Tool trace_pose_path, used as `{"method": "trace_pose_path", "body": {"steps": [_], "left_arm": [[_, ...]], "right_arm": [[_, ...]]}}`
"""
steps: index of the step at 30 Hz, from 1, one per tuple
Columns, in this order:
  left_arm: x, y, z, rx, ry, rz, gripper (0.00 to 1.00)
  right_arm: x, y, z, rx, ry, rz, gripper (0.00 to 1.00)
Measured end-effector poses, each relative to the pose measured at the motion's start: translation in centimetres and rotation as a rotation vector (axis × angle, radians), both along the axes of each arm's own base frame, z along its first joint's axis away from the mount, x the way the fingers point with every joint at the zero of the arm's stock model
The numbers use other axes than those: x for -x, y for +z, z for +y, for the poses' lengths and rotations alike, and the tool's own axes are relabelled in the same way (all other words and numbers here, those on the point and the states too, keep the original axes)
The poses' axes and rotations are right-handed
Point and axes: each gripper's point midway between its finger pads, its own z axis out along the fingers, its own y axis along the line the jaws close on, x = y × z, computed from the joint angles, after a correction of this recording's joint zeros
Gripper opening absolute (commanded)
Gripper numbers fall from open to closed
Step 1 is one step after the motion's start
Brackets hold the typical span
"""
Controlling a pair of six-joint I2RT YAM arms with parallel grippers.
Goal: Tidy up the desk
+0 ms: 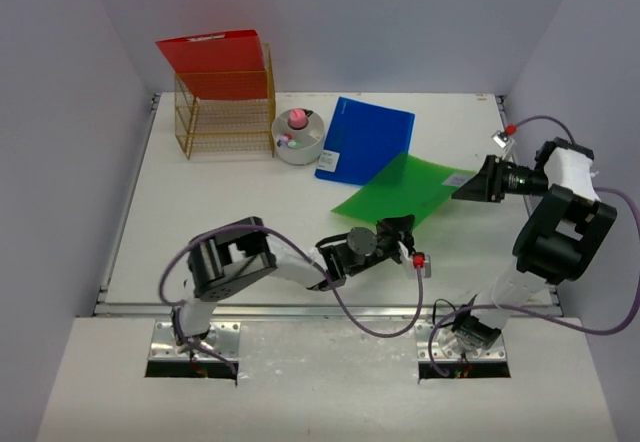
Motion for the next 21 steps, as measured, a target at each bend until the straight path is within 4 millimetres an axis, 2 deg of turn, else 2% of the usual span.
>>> {"method": "trace_pose_path", "body": {"steps": [4,7,12,14,16,21], "left_arm": [[2.2,8.2,2.3,0.106,-0.017,0.096,0.00],[4.1,13.9,4.2,0.191,-0.061,0.206,0.00],[6.6,20.9,7.4,0.256,-0.188,0.402,0.00],[7.2,22.1,8.3,0.249,-0.239,0.498,0.00],[8.1,22.2,8.8,0.216,-0.286,0.594,0.00],[10.2,19.3,10.4,0.084,-0.338,0.818,0.00]], "right_arm": [[-2.1,3.7,-1.2,0.109,0.003,-0.185,0.71],[-3.1,7.4,-1.7,0.192,0.002,-0.344,0.77],[-4.0,14.3,-2.0,0.316,0.003,-0.606,0.84],[-4.0,17.0,-1.7,0.354,0.017,-0.718,0.85],[-3.8,19.1,-1.4,0.384,0.033,-0.813,0.87],[-2.3,22.0,0.3,0.411,0.078,-0.973,0.89]]}}
